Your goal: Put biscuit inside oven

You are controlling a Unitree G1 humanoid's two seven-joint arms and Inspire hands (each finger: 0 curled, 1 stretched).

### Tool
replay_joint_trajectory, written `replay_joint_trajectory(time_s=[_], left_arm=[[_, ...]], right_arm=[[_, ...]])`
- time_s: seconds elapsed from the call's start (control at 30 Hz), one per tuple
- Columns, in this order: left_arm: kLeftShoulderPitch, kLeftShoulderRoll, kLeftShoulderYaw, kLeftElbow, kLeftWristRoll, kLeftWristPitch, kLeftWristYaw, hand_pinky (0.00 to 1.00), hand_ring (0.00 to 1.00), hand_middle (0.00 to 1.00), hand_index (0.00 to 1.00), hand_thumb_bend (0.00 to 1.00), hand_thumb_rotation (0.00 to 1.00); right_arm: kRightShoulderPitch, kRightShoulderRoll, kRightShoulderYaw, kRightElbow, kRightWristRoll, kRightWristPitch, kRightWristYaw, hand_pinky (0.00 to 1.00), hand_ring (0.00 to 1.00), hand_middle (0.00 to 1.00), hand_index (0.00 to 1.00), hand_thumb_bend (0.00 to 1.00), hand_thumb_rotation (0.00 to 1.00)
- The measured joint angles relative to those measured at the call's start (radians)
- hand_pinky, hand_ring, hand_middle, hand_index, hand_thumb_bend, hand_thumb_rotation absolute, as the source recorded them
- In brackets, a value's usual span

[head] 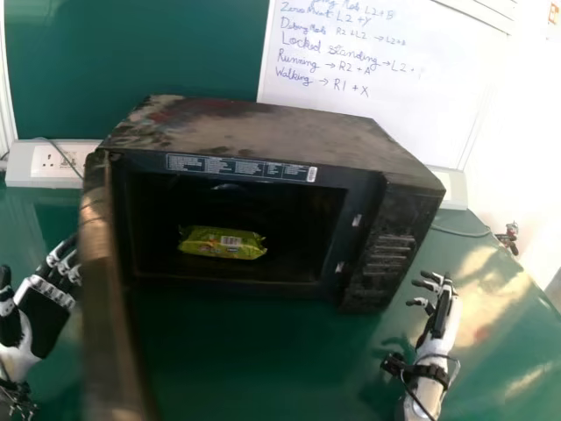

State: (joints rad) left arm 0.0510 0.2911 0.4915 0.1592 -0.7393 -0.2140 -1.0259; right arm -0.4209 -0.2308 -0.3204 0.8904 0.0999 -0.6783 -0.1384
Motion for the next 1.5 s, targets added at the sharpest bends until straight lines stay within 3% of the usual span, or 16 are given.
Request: replay_joint_trajectory(time_s=[0.43, 0.9, 1.07, 1.13, 1.2, 1.27, 1.43, 1.5], left_arm=[[-0.011, -0.013, -0.08, -0.023, 0.0, 0.005, -0.034, 0.04, 0.28, 0.4, 0.51, 0.0, 0.12], [-0.068, -0.025, -0.105, 0.012, 0.028, -0.013, -0.024, 0.0, 0.26, 0.4, 0.56, 0.0, 0.06], [-0.106, -0.025, -0.106, 0.067, 0.03, -0.004, -0.022, 0.0, 0.26, 0.54, 0.65, 0.0, 0.04], [-0.123, -0.024, -0.107, 0.091, 0.049, -0.007, -0.014, 0.0, 0.37, 0.64, 0.71, 0.0, 0.01], [-0.137, -0.02, -0.11, 0.112, 0.069, -0.009, -0.006, 0.0, 0.57, 0.75, 0.8, 0.0, 0.0], [-0.147, -0.016, -0.113, 0.12, 0.082, -0.006, 0.007, 0.0, 0.7, 0.84, 0.86, 0.0, 0.0], [-0.156, -0.008, -0.121, 0.121, 0.102, 0.004, 0.036, 0.01, 0.88, 0.98, 0.98, 0.0, 0.0], [-0.16, -0.005, -0.123, 0.121, 0.109, 0.015, 0.047, 0.17, 0.92, 1.0, 1.0, 0.0, 0.0]], right_arm=[[-0.017, -0.007, 0.012, 0.024, -0.004, -0.011, -0.002, 0.27, 0.32, 0.41, 0.48, 0.5, 0.18], [-0.02, -0.006, 0.016, 0.026, -0.003, -0.016, -0.021, 0.27, 0.33, 0.41, 0.48, 0.5, 0.18], [-0.02, -0.008, 0.023, 0.025, -0.014, -0.016, -0.038, 0.27, 0.33, 0.4, 0.48, 0.5, 0.18], [-0.02, -0.008, 0.026, 0.025, -0.015, -0.016, -0.039, 0.27, 0.32, 0.4, 0.48, 0.5, 0.18], [-0.02, -0.008, 0.027, 0.025, -0.014, -0.016, -0.039, 0.27, 0.32, 0.4, 0.48, 0.5, 0.18], [-0.02, -0.008, 0.027, 0.025, -0.014, -0.016, -0.039, 0.27, 0.32, 0.4, 0.48, 0.5, 0.18], [-0.02, -0.007, 0.03, 0.025, -0.015, -0.016, -0.04, 0.26, 0.32, 0.4, 0.48, 0.5, 0.18], [-0.021, -0.007, 0.033, 0.025, -0.017, -0.016, -0.047, 0.26, 0.32, 0.4, 0.48, 0.5, 0.18]])
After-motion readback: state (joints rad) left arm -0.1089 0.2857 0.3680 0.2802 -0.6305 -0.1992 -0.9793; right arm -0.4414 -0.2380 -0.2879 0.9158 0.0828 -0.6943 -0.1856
